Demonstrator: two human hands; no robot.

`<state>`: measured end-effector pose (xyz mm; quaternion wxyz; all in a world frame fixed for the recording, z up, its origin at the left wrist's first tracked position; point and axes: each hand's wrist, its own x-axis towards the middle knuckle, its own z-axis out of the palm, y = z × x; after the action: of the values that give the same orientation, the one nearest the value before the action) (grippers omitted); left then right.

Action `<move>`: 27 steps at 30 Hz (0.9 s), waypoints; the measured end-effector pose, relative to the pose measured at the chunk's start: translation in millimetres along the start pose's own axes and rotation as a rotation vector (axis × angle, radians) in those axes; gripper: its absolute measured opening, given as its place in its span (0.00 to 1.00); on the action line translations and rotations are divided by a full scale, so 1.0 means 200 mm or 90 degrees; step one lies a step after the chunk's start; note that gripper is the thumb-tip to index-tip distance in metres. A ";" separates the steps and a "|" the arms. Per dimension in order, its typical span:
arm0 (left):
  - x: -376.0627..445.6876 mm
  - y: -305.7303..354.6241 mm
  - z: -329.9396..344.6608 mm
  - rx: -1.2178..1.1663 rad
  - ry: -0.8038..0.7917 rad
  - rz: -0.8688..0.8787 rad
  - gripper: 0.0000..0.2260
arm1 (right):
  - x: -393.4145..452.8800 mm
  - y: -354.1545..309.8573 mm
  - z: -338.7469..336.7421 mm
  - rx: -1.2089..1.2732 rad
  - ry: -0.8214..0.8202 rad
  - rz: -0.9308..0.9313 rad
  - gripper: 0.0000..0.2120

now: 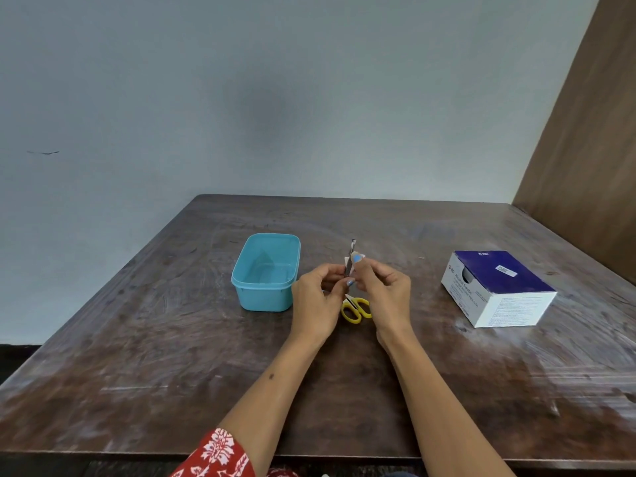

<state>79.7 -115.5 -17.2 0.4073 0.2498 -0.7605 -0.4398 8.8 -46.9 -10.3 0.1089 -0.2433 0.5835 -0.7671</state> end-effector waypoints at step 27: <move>0.00 -0.02 0.01 0.003 -0.032 -0.006 0.11 | -0.02 -0.02 -0.01 -0.062 0.130 -0.113 0.17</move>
<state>78.3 -116.0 -21.8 0.3858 0.2431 -0.7702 -0.4460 11.7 -43.0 -7.9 -0.0311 -0.2194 0.6040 -0.7655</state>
